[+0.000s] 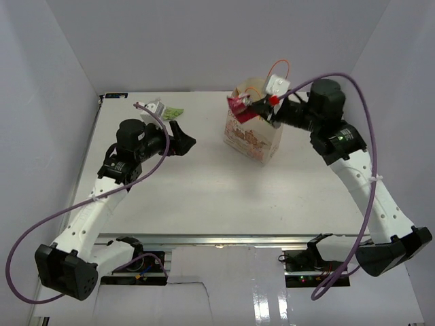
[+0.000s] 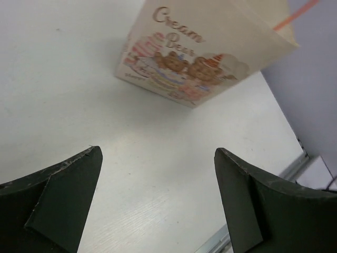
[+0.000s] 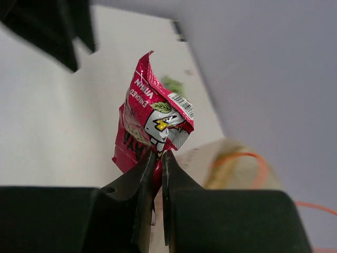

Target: Place the snacks into the paper bag

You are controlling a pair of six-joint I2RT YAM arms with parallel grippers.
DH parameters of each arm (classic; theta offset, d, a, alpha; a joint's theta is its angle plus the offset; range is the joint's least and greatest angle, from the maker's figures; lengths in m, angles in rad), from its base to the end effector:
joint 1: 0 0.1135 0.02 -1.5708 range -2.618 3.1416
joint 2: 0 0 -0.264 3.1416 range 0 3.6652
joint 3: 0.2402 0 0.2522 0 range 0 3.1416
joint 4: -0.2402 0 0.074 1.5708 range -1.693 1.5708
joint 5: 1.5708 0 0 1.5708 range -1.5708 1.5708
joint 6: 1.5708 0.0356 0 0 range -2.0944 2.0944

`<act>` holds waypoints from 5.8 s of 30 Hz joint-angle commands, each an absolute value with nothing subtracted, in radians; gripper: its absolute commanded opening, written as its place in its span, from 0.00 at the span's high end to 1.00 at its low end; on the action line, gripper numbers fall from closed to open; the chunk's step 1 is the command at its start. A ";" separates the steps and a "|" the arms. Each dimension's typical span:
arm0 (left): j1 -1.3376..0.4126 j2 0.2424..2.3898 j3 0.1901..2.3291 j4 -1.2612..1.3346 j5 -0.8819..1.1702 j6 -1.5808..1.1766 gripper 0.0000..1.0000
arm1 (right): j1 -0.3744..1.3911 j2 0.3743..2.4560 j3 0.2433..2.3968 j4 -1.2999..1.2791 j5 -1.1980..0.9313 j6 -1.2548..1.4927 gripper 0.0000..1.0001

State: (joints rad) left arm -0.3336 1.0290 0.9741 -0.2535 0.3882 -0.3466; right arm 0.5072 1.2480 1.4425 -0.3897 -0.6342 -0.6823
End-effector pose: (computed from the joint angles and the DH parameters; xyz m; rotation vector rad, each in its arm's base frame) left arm 0.2164 -0.0892 0.3537 0.2635 1.9226 -0.8243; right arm 0.2220 0.1475 0.4502 -1.3218 1.1423 0.4302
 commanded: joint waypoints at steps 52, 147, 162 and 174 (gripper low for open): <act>-0.058 2.413 1.968 -0.356 -0.095 -1.353 0.33 | 0.135 0.973 0.885 -0.301 -0.656 -0.492 0.16; -0.215 0.895 0.815 -0.222 0.522 -0.643 0.12 | 0.295 1.431 1.437 0.003 -0.218 -0.135 0.92; -0.216 0.733 0.764 -0.288 0.390 -0.597 0.02 | 0.174 1.375 1.496 -0.216 -0.307 -0.140 0.10; -0.215 0.784 0.756 -0.204 0.379 -0.558 0.02 | 0.095 0.965 1.048 -0.391 -0.020 -0.035 0.10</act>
